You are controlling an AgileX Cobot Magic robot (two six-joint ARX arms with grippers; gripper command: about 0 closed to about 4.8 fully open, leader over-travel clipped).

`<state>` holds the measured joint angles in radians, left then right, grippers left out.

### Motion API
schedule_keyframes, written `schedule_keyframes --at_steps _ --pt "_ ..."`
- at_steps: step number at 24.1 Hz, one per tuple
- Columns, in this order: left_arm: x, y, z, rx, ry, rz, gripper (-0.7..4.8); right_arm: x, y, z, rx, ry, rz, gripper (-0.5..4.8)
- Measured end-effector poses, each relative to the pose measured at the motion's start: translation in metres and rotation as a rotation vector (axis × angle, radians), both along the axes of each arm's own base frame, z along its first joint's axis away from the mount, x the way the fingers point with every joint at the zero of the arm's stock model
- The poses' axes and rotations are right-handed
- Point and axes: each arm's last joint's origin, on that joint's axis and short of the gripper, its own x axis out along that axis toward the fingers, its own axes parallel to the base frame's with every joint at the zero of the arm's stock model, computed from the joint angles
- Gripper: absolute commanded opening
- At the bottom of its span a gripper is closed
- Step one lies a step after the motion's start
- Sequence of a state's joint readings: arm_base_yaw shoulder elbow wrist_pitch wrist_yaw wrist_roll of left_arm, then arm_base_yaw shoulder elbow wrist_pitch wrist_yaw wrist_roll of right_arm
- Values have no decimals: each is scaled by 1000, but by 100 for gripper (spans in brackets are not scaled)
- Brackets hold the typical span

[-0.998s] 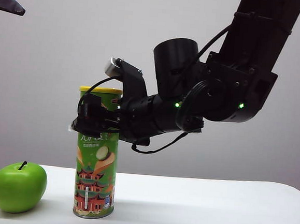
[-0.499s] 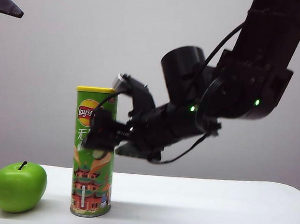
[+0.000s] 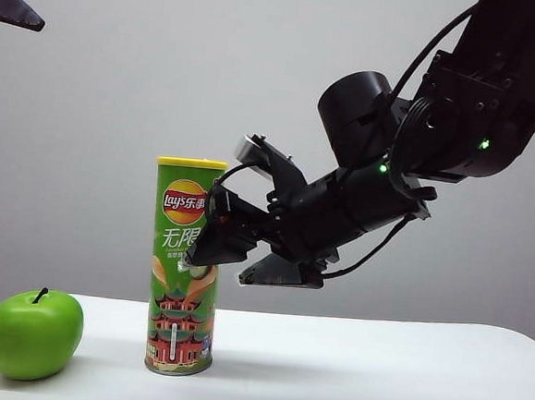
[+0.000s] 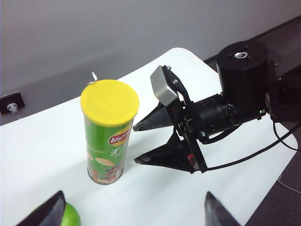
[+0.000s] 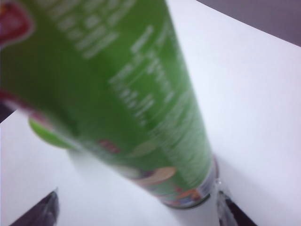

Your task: Pick up the green bucket of chips from the desk, place it near the apple, and finally stand it up.

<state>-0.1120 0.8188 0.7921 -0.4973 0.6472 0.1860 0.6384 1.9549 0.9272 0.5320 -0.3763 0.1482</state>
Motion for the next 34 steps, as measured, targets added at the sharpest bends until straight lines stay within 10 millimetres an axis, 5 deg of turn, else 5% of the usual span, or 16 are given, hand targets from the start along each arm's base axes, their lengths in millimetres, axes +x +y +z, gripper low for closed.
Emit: schedule_keyframes --at_steps 6,11,17,18,22,24,27,34 --pt "0 0 0 5 -5 -4 371 -16 -11 -1 -109 127 86 479" --pt "0 0 0 14 -13 -9 371 -38 -26 18 -142 163 122 479" --pt "-5 1 -3 29 29 -3 362 -63 -47 94 -51 -32 67 479" --pt "-8 1 -3 39 28 6 362 -67 -50 103 -40 -56 58 460" --pt "-24 5 0 91 19 59 361 -84 -66 132 -52 -112 -23 221" --pt "-36 7 3 111 -10 97 361 -91 -73 139 -77 -128 -76 165" --pt "-72 12 -1 93 -79 115 330 -108 -98 146 -46 -190 -139 46" --pt "-109 20 -14 28 -81 303 271 -138 -133 148 -15 -318 -317 8"
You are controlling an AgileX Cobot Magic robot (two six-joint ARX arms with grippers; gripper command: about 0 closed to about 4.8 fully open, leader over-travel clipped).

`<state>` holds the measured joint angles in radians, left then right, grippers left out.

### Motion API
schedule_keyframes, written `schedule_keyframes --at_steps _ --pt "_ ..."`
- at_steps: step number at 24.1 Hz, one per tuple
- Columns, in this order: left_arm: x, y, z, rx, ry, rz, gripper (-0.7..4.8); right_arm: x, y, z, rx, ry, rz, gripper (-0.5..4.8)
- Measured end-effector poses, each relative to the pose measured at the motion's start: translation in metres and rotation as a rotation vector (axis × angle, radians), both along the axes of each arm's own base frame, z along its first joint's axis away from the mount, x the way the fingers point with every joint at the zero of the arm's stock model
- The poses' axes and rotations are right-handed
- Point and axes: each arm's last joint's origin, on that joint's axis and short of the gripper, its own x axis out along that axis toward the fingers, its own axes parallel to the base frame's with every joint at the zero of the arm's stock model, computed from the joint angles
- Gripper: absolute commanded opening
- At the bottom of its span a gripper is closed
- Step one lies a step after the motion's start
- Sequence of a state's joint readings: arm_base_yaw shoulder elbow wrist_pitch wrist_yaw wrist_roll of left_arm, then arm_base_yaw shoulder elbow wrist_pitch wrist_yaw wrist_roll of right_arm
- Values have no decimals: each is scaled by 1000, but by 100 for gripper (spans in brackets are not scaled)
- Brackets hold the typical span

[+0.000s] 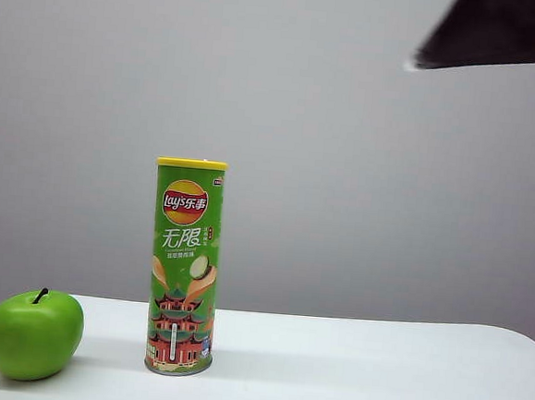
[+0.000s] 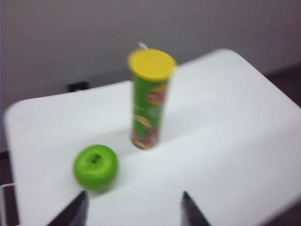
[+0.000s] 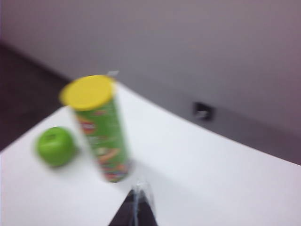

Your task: Pick up the green bucket of chips from the desk, place it near the apple, and finally stand it up.

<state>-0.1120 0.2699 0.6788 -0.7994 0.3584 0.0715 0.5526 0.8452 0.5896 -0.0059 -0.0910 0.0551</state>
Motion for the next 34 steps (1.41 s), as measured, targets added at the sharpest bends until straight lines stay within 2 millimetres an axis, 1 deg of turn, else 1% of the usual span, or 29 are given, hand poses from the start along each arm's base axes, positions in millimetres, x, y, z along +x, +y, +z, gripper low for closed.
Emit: schedule_keyframes --at_steps 1,3,4,6,7,8,9,10,11,12,13,14,16,19,22,24,25,28,31,32,34 --pt "-4 2 -3 -5 -28 58 270 -8 -7 -3 -1 -29 -64 4" --pt "-8 4 -10 -42 -86 119 263 -22 -19 -8 40 -111 -131 -1" --pt "-7 4 -12 -63 -109 133 226 -27 -22 -10 58 -138 -141 -1" --pt "-1 3 -20 -120 -140 153 174 -37 -34 -21 89 -185 -190 -1" --pt "6 3 -29 -156 -124 180 174 -39 -43 -31 95 -187 -252 -1" --pt "11 3 -36 -161 -112 205 174 -40 -47 -37 95 -183 -286 -1" --pt "17 3 -48 -165 -92 231 174 -41 -56 -43 100 -187 -355 -1" --pt "19 3 -51 -175 -88 237 173 -42 -62 -44 112 -199 -400 -1" --pt "21 3 -52 -198 -112 240 165 -44 -74 -45 148 -220 -470 -1" --pt "24 3 -52 -207 -154 244 141 -44 -82 -45 192 -234 -488 -1" --pt "25 3 -53 -199 -169 246 110 -44 -85 -46 215 -232 -473 -1" --pt "28 3 -60 -179 -171 258 110 -43 -90 -52 232 -217 -442 -1" --pt "32 3 -69 -168 -167 288 110 -42 -93 -57 234 -198 -443 -1" --pt "38 4 -79 -148 -204 324 110 -42 -93 -65 233 -182 -442 -1" --pt "43 4 -91 -121 -263 329 109 -42 -91 -91 222 -150 -470 -1" --pt "44 5 -98 -98 -254 366 100 -43 -87 -106 205 -132 -521 -1" --pt "44 5 -99 -94 -252 372 97 -44 -86 -110 199 -131 -548 -1" --pt "45 5 -107 -61 -248 383 97 -46 -79 -109 183 -164 -616 -1" --pt "48 5 -122 -40 -224 373 97 -47 -74 -108 125 -190 -596 -1" --pt "48 4 -127 -49 -225 353 97 -47 -74 -107 123 -198 -594 -1" --pt "48 3 -130 -95 -265 330 96 -47 -74 -106 125 -209 -597 -1"
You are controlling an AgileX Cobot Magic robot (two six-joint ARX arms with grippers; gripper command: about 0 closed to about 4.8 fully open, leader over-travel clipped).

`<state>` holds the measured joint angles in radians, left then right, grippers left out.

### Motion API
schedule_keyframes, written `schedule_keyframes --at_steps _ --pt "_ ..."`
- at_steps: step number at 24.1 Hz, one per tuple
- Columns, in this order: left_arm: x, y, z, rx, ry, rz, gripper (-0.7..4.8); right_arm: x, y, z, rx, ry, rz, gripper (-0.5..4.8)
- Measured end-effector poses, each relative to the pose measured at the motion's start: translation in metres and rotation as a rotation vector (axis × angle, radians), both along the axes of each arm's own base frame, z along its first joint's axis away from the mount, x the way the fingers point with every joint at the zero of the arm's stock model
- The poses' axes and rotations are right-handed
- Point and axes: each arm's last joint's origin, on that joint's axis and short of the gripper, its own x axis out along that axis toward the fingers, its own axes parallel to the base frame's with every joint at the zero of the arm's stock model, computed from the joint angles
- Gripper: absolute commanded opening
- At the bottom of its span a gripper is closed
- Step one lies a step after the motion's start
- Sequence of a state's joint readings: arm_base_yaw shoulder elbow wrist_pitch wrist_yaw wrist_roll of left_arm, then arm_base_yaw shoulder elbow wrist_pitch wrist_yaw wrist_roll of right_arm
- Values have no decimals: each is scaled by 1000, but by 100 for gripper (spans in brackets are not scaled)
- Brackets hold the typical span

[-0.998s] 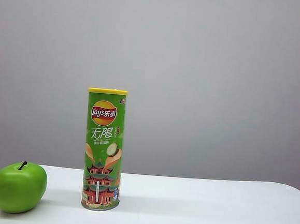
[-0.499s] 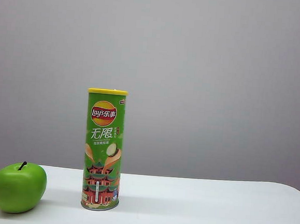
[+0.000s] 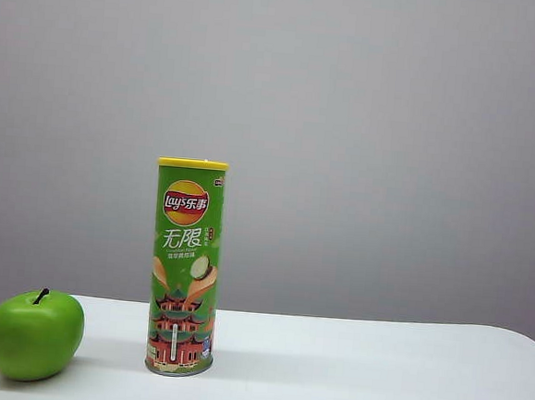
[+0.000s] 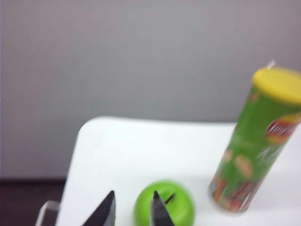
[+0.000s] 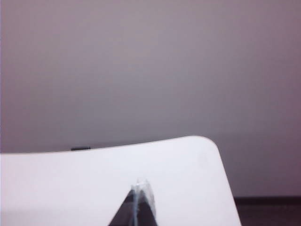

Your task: Pick up the green bucket of chips from the desk, place it near the apple, and finally stand it up.

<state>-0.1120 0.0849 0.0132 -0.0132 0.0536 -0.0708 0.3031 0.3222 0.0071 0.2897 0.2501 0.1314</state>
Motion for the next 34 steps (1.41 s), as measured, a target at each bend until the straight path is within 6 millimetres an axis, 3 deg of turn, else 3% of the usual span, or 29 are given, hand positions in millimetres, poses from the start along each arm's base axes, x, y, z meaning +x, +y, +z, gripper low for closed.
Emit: schedule_keyframes --at_steps 8,16,21,34 --pt "-5 0 9 -17 -133 -10 88 0 -4 18 -42 -187 56 -1" --pt "-4 3 2 22 -74 70 88 2 -17 17 -111 -183 43 0" --pt "-4 3 2 23 -67 80 88 3 -17 4 -1 -41 74 3" --pt "-4 3 1 24 -63 79 88 3 -17 4 35 -38 75 3"
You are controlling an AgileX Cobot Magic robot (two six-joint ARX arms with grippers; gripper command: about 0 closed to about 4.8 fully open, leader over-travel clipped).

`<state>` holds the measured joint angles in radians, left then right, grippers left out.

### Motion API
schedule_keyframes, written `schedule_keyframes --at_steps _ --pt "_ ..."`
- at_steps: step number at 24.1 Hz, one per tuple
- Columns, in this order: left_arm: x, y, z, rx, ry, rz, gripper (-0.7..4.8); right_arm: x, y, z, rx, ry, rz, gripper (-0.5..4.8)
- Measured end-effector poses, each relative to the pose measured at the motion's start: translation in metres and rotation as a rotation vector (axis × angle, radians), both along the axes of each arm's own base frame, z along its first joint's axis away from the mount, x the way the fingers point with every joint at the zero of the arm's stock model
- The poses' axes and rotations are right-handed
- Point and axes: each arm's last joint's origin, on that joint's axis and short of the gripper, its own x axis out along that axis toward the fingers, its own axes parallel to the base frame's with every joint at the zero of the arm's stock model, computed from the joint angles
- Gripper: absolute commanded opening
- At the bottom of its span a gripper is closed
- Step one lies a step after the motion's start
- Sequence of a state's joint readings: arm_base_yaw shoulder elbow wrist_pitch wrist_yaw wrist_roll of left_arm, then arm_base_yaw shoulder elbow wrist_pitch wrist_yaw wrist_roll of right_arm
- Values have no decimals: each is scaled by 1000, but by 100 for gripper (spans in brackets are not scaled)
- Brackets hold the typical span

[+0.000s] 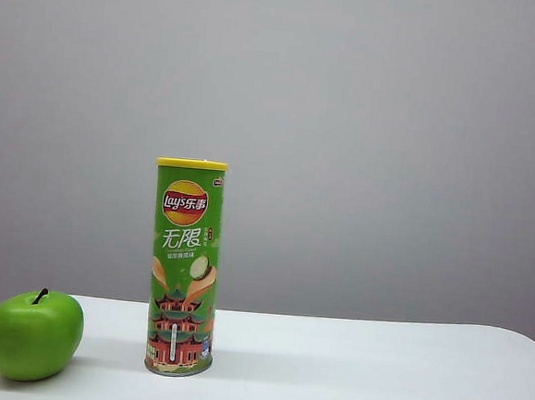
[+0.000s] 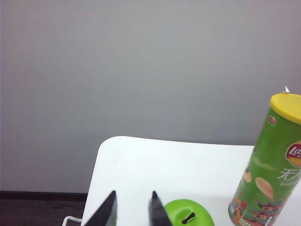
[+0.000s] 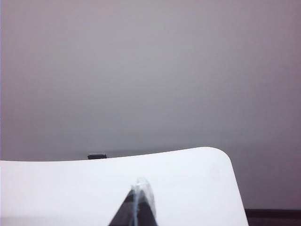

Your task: Pick up the green bucket of chips from the desk, place it near the apple, and finally stand it up.

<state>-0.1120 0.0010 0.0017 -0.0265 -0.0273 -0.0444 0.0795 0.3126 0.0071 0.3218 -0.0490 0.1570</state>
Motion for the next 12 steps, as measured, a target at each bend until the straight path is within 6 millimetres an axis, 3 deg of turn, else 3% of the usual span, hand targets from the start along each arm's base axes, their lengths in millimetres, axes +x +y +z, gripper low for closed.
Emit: schedule_keyframes --at_steps 6,12 --pt "0 0 0 0 1 -1 88 -21 -2 12 13 -160 -4 3" --pt "0 0 0 0 2 0 88 -21 -3 12 12 -155 -13 3"
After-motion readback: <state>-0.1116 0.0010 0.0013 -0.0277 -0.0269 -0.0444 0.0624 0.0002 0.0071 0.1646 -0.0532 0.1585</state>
